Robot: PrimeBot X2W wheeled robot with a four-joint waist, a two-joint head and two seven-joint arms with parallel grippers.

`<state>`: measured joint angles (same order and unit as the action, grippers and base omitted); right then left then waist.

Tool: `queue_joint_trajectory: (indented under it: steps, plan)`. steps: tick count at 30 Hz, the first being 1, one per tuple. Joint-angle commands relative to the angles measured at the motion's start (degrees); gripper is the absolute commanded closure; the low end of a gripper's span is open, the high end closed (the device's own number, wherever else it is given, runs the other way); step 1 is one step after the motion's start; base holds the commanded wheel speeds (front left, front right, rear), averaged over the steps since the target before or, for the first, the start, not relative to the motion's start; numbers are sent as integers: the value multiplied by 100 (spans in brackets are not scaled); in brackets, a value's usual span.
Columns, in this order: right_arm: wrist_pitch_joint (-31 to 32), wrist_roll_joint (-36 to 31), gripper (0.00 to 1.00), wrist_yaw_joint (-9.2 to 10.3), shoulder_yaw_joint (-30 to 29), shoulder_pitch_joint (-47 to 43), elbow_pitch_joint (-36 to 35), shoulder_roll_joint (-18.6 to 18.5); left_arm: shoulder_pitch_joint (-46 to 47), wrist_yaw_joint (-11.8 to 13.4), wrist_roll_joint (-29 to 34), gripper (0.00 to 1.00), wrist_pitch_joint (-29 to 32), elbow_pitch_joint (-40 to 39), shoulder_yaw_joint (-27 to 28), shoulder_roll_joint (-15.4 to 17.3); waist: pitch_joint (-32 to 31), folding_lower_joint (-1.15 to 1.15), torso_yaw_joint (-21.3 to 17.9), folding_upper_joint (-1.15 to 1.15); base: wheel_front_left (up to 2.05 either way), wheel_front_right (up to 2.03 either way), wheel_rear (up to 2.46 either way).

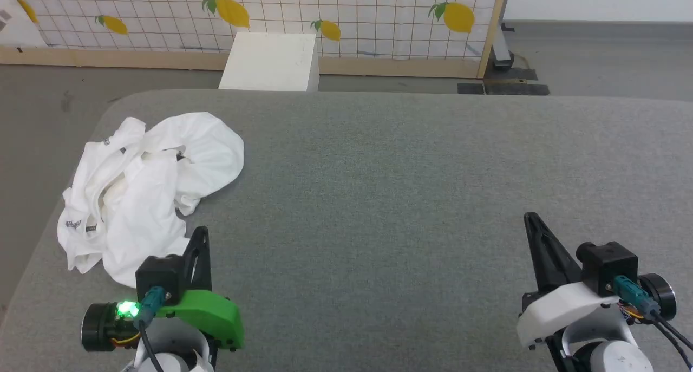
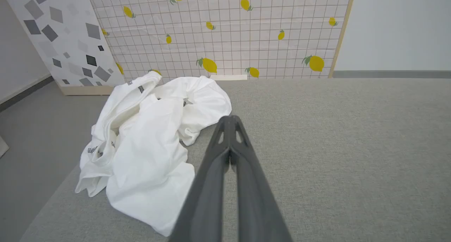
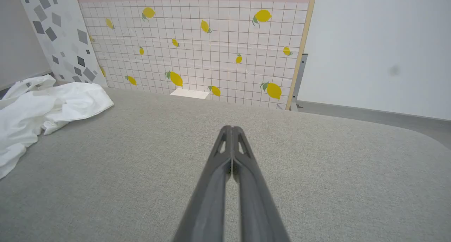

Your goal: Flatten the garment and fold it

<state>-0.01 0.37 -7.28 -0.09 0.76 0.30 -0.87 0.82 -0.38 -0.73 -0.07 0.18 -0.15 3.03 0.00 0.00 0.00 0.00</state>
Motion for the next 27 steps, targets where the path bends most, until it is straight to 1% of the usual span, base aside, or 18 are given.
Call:
queue_joint_trajectory:
  steps: [1, 27]
  plan:
    - [1, -37, 100, -21, 9, -76, -30, 10, -82, 38, 73, 100, 7, -18, 15, -15, 0, 0, 0, 0, 0, 0, 0]
    - [1, -37, 100, -21, 9, -76, -30, 10, -82, 38, 73, 100, 7, -18, 15, -15, 0, 0, 0, 0, 0, 0, 0]
